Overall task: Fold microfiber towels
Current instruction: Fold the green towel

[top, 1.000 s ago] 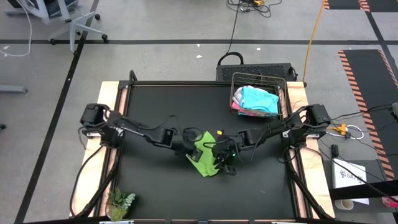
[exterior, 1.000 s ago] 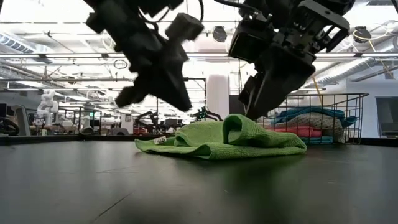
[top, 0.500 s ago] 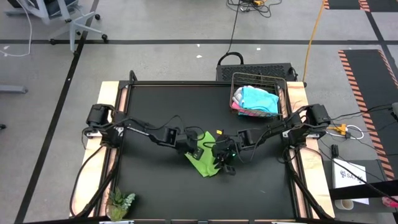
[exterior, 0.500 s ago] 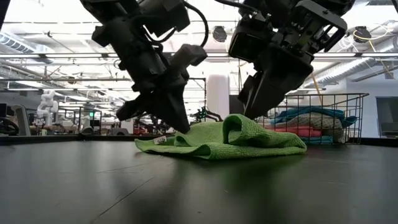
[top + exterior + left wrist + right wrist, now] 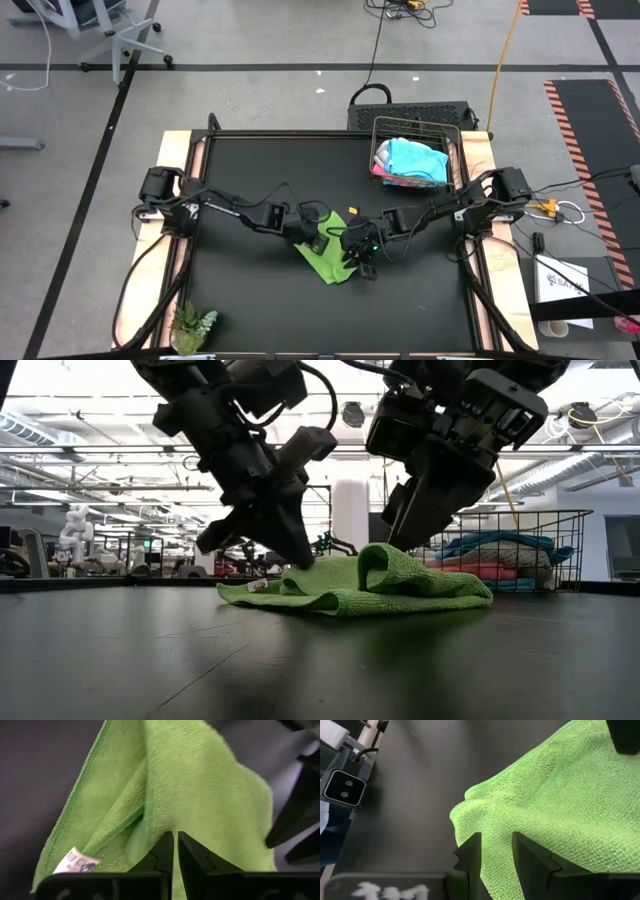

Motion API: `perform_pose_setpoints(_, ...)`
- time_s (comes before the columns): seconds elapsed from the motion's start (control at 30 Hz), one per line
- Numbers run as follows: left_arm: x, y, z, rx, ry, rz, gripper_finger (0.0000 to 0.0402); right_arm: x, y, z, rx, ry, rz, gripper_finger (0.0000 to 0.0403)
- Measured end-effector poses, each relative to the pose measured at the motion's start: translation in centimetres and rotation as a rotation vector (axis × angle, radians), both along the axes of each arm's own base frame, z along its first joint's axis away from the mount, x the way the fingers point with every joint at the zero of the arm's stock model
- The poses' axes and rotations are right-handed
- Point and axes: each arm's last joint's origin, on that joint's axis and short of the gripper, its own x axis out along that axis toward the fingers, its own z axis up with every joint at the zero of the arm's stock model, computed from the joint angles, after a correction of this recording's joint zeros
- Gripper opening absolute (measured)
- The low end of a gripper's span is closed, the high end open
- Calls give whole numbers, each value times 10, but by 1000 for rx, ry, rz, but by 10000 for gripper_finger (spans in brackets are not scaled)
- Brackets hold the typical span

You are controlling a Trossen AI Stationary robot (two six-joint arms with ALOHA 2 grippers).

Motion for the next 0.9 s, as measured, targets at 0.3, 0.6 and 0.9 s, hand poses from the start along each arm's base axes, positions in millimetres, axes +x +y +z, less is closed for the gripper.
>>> perform_pose_setpoints(0.3,3,5,-13,14,28,5,26,0,0,0,0,0,0,100)
perform_pose_setpoints(0.6,10,3,-18,-49,-14,-60,26,0,-1,0,-17,4,-16,100)
perform_pose_setpoints(0.9,-5,11,15,-9,-18,-101,27,0,-1,2,-8,0,-24,100)
